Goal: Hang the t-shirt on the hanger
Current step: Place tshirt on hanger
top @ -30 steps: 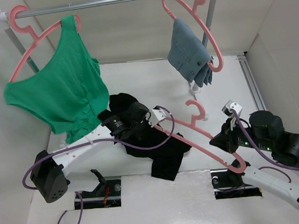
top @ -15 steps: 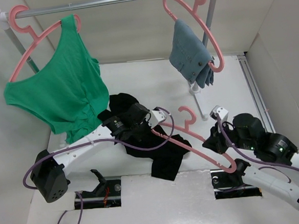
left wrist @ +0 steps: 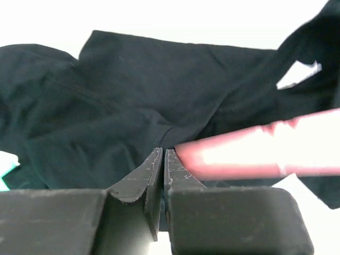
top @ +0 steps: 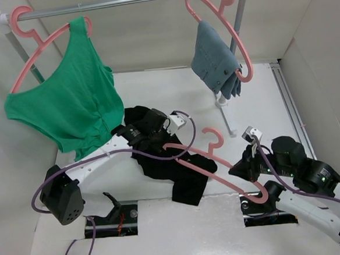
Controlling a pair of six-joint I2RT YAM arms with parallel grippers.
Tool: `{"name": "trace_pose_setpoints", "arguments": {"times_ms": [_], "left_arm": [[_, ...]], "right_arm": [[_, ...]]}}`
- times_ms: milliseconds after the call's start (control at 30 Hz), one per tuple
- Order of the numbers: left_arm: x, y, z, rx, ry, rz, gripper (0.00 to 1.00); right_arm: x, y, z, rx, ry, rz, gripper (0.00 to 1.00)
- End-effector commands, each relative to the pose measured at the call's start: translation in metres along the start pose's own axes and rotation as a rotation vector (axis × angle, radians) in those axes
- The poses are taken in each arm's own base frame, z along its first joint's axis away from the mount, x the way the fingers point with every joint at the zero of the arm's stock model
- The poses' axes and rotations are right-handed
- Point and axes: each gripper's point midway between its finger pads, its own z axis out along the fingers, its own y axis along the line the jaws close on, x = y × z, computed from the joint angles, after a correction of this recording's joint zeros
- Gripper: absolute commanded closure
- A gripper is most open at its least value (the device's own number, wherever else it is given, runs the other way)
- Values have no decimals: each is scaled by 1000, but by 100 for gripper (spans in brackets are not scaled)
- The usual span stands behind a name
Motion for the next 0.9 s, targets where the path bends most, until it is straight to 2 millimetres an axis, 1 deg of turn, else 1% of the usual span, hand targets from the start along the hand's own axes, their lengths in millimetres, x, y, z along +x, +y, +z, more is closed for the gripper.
{"name": "trace_pose_setpoints", "arguments": {"times_ms": [0,67,100,133,167,233,267,300,333,367,400,433,467,500,567,600,633,667,733,767,867], "left_arm": [[-45,17,-9,-50,-114,-41,100],[-55,20,-14,-56,-139,-41,100],[-63,19,-16,-44,-156,-40,100],[-65,17,-18,-29,-160,-39,100],[-65,17,-18,-29,-160,-39,100],[-71,13,-24,-6,-181,-36,100],[-68,10,-24,12,-167,-36,100],[-69,6,-33,34,-185,-33,100],[-67,3,-35,45,-191,-23,100],[-67,1,-39,56,-196,-21,100],[-63,-5,-42,83,-196,-19,100],[-64,-6,-50,88,-223,-4,100],[-68,-11,-56,101,-246,7,100],[-71,-16,-62,107,-266,31,100],[-91,-20,-83,109,-361,52,100],[-97,-20,-91,112,-387,55,100],[-104,-18,-97,108,-407,57,100],[-114,-18,-109,111,-432,60,100],[-119,-16,-119,109,-441,61,100],[-122,-17,-126,114,-447,75,100],[-125,-23,-143,148,-487,114,100]], "right_arm": [[-8,17,1,-97,-51,15,100],[-5,16,3,-93,-41,19,100],[-4,15,5,-91,-33,22,100],[0,15,7,-96,-21,25,100],[-2,14,9,-95,-18,26,100],[-2,14,9,-95,-18,26,100],[-2,11,11,-79,-13,30,100],[-5,9,12,-63,-27,28,100],[-5,6,14,-47,-23,31,100],[-12,4,16,-38,-45,25,100],[-13,2,19,-26,-56,39,100],[-20,-2,22,-3,-77,45,100],[-32,-2,28,-8,-125,45,100],[-35,-5,37,-2,-132,70,100],[-53,-7,46,8,-190,86,100],[-62,-10,55,10,-217,90,100],[-67,-12,59,23,-231,89,100],[-77,-16,59,53,-262,98,100],[-91,-21,58,87,-301,98,100],[-96,-27,56,126,-331,101,100],[-104,-36,51,179,-379,106,100]]}}
